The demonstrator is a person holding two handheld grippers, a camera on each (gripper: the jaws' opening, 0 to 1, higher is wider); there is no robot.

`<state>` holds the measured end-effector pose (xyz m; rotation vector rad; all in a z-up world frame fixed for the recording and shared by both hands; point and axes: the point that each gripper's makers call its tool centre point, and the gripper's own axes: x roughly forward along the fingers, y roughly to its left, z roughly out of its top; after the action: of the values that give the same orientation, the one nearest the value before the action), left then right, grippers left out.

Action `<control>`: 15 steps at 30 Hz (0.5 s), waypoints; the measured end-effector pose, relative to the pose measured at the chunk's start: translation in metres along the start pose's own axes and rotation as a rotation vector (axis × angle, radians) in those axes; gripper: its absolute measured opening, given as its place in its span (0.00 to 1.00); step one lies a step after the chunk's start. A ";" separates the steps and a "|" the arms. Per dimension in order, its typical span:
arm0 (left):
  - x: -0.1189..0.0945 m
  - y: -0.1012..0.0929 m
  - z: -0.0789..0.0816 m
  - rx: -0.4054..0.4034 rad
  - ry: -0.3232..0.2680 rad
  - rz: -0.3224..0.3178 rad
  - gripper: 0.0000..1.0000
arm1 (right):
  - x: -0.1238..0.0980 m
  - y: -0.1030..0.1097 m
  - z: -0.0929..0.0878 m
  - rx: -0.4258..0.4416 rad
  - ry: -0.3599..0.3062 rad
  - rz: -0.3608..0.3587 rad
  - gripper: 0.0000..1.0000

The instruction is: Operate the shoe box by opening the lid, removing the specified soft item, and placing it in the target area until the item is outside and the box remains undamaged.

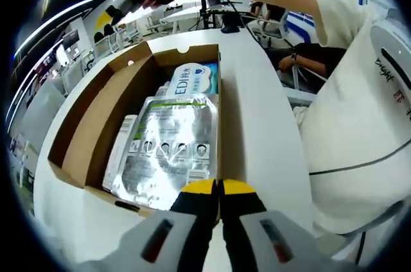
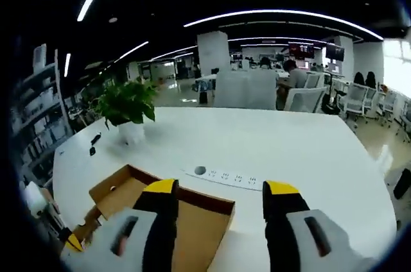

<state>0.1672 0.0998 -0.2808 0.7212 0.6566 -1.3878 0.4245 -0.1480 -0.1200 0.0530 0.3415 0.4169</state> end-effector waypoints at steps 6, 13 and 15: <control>0.001 0.000 0.001 0.016 0.014 -0.004 0.01 | -0.022 -0.018 -0.007 0.033 -0.033 -0.009 0.69; 0.001 0.001 0.000 -0.009 0.031 0.006 0.02 | -0.035 -0.020 -0.019 0.028 -0.028 0.044 0.62; 0.002 0.001 0.000 -0.008 0.036 0.011 0.02 | -0.037 -0.018 -0.022 -0.004 -0.017 0.053 0.50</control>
<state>0.1681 0.0990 -0.2821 0.7436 0.6848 -1.3645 0.3927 -0.1800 -0.1318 0.0616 0.3232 0.4693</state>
